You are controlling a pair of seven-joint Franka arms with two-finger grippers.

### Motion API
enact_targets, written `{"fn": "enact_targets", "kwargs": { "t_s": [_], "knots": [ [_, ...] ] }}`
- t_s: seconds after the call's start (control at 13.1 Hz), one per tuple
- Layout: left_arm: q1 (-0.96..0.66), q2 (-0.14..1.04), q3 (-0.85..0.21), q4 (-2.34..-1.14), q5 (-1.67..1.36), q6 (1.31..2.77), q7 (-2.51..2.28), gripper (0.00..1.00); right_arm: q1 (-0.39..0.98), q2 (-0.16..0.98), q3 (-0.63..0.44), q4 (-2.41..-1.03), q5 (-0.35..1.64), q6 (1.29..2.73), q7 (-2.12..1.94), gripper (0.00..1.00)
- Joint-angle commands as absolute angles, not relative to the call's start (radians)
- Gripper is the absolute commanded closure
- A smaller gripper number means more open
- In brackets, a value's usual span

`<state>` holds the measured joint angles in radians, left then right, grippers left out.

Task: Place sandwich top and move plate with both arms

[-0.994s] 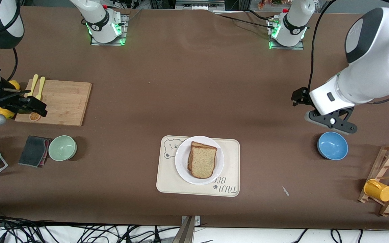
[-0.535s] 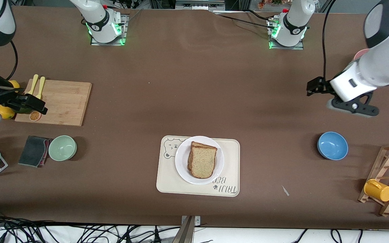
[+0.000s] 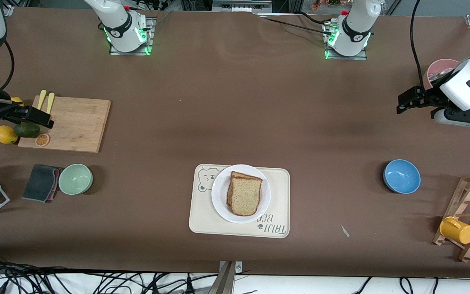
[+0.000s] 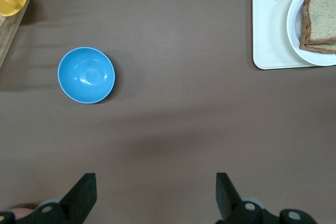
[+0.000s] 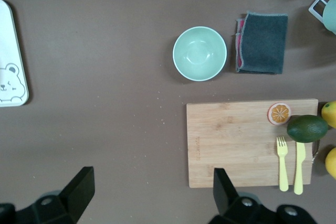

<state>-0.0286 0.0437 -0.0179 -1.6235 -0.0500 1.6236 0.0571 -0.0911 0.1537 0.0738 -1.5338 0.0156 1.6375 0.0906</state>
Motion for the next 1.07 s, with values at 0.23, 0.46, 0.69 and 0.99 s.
{"fn": "enact_targets", "kwargs": {
  "t_s": [0.23, 0.46, 0.69, 0.99],
  "knots": [
    [-0.029, 0.025, -0.046, -1.646, 0.038, 1.632, 0.038, 0.00, -0.098, 0.078, 0.081, -1.554, 0.003, 1.612, 0.060, 0.00],
    [-0.022, 0.025, -0.046, -1.646, 0.029, 1.632, 0.040, 0.00, -0.097, 0.049, 0.089, -1.569, 0.002, 1.591, 0.129, 0.00],
    [-0.012, 0.031, -0.040, -1.646, 0.005, 1.631, 0.041, 0.00, -0.098, 0.051, 0.084, -1.566, 0.003, 1.592, 0.095, 0.00],
    [-0.012, 0.031, -0.038, -1.646, -0.008, 1.600, -0.003, 0.00, -0.098, 0.058, 0.078, -1.559, 0.008, 1.591, 0.084, 0.00]
  ]
}}
